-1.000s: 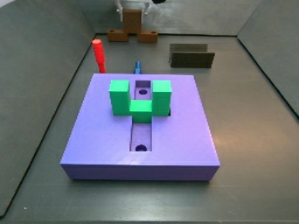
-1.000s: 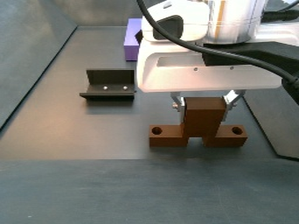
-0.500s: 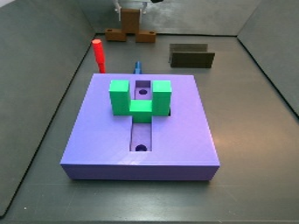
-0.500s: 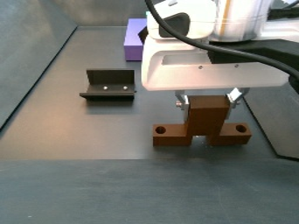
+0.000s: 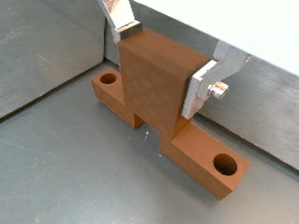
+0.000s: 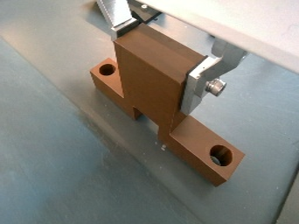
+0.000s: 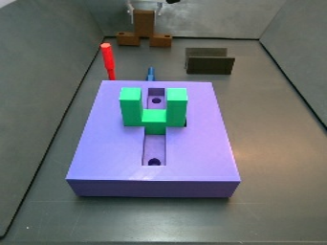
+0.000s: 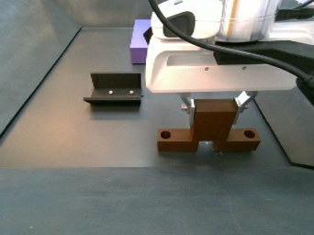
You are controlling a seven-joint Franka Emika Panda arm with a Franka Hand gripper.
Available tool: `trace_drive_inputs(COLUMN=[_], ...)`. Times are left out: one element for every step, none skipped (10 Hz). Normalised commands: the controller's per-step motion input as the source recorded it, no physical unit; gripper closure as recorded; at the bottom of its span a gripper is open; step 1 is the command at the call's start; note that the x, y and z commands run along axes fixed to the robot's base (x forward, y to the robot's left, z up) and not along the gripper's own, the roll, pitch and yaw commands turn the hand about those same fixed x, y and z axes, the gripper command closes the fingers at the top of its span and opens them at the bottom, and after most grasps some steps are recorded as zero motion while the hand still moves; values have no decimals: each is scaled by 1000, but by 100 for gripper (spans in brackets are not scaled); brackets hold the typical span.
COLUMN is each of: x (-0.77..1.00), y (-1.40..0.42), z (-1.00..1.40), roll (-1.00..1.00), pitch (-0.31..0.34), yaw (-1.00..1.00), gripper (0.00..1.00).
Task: Pick up the brown object. Move up. Move to above the board. Insert the brown object.
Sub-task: Pick up the brown object, then move up, then move to above the board.
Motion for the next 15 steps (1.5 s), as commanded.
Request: trace_drive_inputs(x=[0, 0, 0, -21, -50, 10, 0, -13, -51, -6, 40, 26, 26, 182, 178], y=[0, 0, 0, 27, 18, 3, 0, -1, -12, -6, 7, 2, -2, -1400, -1400], z=[0, 0, 833, 763, 625, 198, 1400, 1400, 1400, 1400, 1400, 817, 199, 134, 131], roll=[0, 0, 0, 1, 8, 59, 0, -17, 20, 29, -12, -17, 8, -74, -53], pitch=[0, 0, 0, 35, 72, 57, 0, 10, 27, 16, 71, 84, 58, 116, 111], yaw=[0, 0, 0, 14, 11, 12, 0, -4, -3, 3, 1, -6, 4, -4, 2], gripper=[100, 100, 100, 100, 100, 100, 100, 100, 100, 100, 100, 100, 100, 100, 100])
